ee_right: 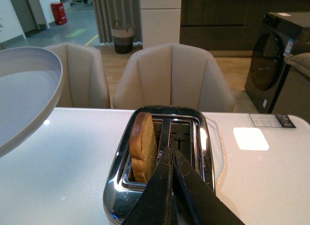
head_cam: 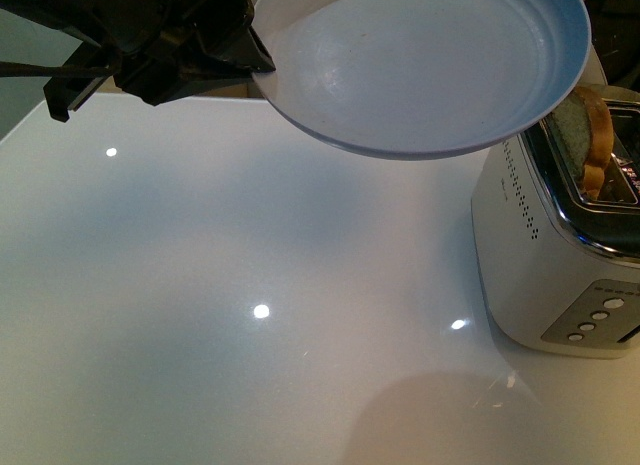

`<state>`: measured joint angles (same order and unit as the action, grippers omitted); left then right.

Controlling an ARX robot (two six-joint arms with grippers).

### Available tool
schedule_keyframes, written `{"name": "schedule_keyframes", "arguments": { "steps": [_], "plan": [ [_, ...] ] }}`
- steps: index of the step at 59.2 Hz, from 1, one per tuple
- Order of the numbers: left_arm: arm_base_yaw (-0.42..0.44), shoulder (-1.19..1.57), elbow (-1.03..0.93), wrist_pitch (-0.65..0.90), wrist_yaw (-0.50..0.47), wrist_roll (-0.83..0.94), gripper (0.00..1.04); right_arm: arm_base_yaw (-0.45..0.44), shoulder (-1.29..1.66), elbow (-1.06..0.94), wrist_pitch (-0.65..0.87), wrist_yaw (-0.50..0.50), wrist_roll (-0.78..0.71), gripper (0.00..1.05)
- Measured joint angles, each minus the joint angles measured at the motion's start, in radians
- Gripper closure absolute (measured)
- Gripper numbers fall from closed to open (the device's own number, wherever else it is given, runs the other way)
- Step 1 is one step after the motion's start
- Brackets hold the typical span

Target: Left arm holds plate, right arm toasts bread

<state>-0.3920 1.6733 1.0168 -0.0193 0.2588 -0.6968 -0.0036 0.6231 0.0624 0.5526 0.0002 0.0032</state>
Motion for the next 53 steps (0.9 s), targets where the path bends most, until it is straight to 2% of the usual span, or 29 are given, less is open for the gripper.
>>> {"name": "schedule_keyframes", "arguments": {
  "steps": [8,16,53],
  "plan": [
    [0.000,0.000,0.000,0.000,0.000,0.000,1.02,0.000,-0.069,-0.020,-0.051,0.000,0.000,1.03],
    [0.000,0.000,0.000,0.000,0.000,0.000,1.02,0.000,-0.098,-0.044,-0.037,-0.001,0.000,1.03],
    [0.000,0.000,0.000,0.000,0.000,0.000,1.02,0.002,-0.378,-0.045,-0.306,0.000,0.000,1.03]
  ]
}}
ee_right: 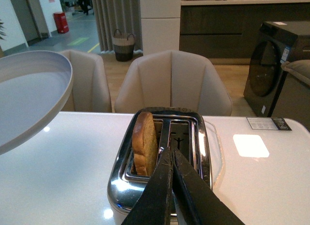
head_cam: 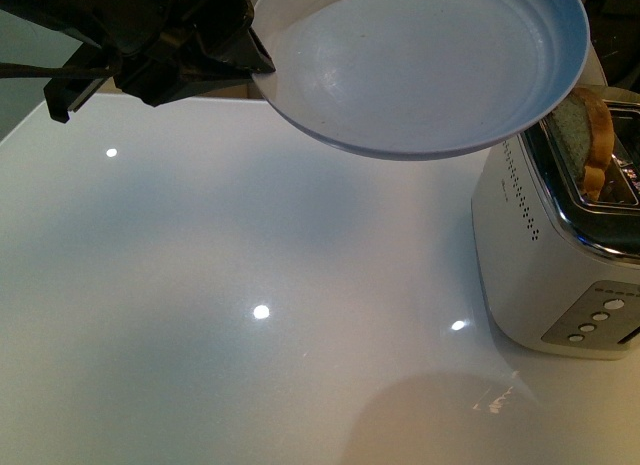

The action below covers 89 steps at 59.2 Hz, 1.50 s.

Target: Left arm holds plate, right arm toasts bread

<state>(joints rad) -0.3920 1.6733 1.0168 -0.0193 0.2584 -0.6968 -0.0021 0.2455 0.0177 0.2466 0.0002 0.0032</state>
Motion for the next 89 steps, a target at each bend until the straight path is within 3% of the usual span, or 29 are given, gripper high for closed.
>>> {"name": "schedule_keyframes", "arguments": {
  "steps": [17,22,41,52,70,78,84,89],
  "plan": [
    [0.000,0.000,0.000,0.000,0.000,0.000,1.02,0.000,-0.074,0.000,-0.074,0.000,0.000,1.03],
    [0.000,0.000,0.000,0.000,0.000,0.000,1.02,0.000,-0.202,0.000,-0.231,0.001,0.000,1.03],
    [-0.001,-0.002,0.000,0.000,0.000,0.000,1.02,0.000,-0.239,0.000,-0.245,0.000,0.000,1.02],
    [-0.001,-0.002,0.000,0.000,0.001,0.000,1.02,0.000,-0.239,0.000,-0.245,0.000,0.000,0.58],
    [-0.001,-0.002,0.000,0.000,0.000,0.000,1.02,0.000,-0.239,0.000,-0.245,0.000,0.000,0.10],
    [-0.001,-0.002,0.000,0.000,0.000,0.000,1.02,0.000,-0.239,0.000,-0.245,0.000,0.000,0.09],
    [-0.009,-0.003,0.004,-0.035,-0.132,0.053,1.02,0.000,-0.239,0.000,-0.245,0.000,0.000,0.09],
    [-0.007,-0.004,0.005,-0.042,-0.152,0.073,1.02,0.000,-0.240,0.000,-0.245,0.000,0.000,0.09]
  ]
}}
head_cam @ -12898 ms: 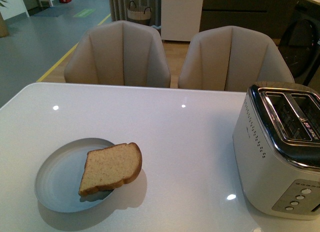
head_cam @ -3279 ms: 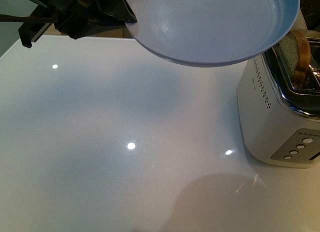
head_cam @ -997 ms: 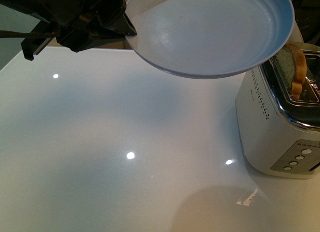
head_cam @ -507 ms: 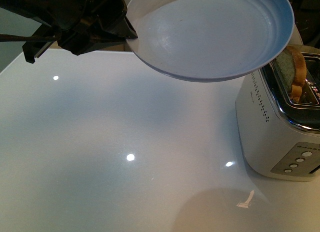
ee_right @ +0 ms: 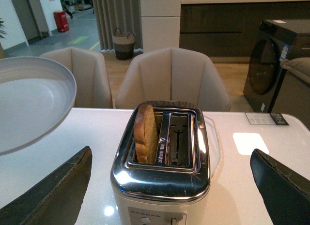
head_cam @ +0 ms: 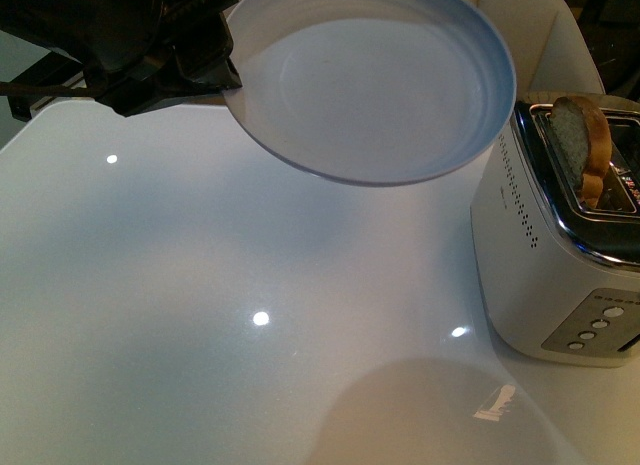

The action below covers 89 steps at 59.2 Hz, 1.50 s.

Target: Left arm holds plate, right arm toasts bread

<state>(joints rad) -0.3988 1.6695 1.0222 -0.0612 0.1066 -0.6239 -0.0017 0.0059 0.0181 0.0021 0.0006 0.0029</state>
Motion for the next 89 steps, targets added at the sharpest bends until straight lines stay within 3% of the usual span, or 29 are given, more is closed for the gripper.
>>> {"name": "schedule_keyframes", "arguments": {
  "steps": [15,33,51,60,89],
  "plan": [
    [0.078,-0.046,0.023,-0.006,0.054,0.002,1.02,0.000,0.000,0.000,0.000,0.000,0.000,0.09],
    [0.388,0.059,0.039,0.087,0.112,0.123,1.02,0.000,0.000,0.000,0.000,0.000,0.000,0.09],
    [0.570,0.317,-0.039,0.186,0.160,0.283,1.02,0.000,0.000,0.000,0.000,0.000,0.000,0.09],
    [0.606,0.450,-0.084,0.225,0.156,0.319,1.02,0.000,0.000,0.000,0.000,0.000,0.000,0.09],
    [0.591,0.612,-0.103,0.347,0.170,0.314,1.02,0.000,0.000,0.000,0.000,0.000,0.000,0.09]
  ]
}}
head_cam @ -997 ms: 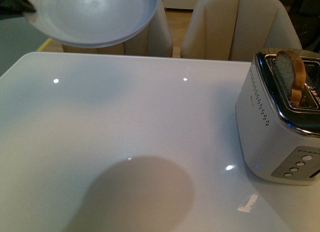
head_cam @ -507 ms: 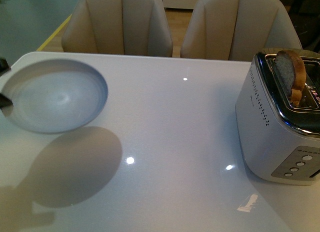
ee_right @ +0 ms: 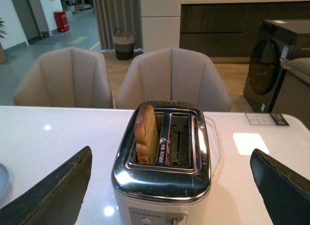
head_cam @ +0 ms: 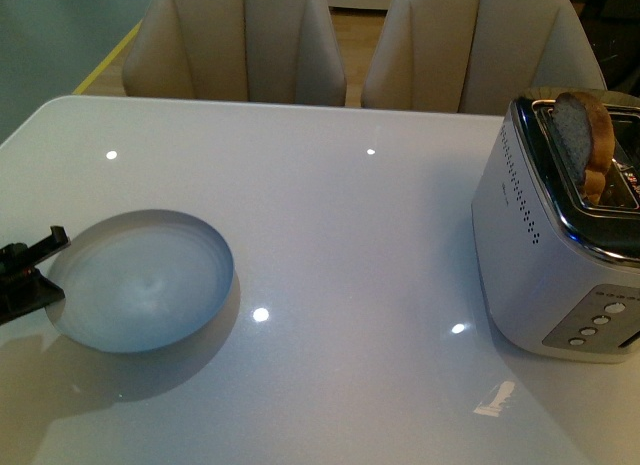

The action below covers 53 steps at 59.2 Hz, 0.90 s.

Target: Left arm holds plate, right arm toasts bread

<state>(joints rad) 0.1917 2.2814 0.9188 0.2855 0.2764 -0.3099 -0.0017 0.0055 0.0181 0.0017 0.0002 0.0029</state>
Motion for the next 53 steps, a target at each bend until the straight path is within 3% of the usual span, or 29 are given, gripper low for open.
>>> {"name": "schedule_keyframes", "arguments": {
  "steps": [28,53],
  "plan": [
    [0.000,0.049,-0.041,0.056,0.001,-0.034,1.01,0.000,0.000,0.000,0.000,0.000,0.000,0.09],
    [0.000,-0.055,-0.107,0.118,0.023,-0.055,0.36,0.000,0.000,0.000,0.000,0.000,0.000,0.09]
  ]
}}
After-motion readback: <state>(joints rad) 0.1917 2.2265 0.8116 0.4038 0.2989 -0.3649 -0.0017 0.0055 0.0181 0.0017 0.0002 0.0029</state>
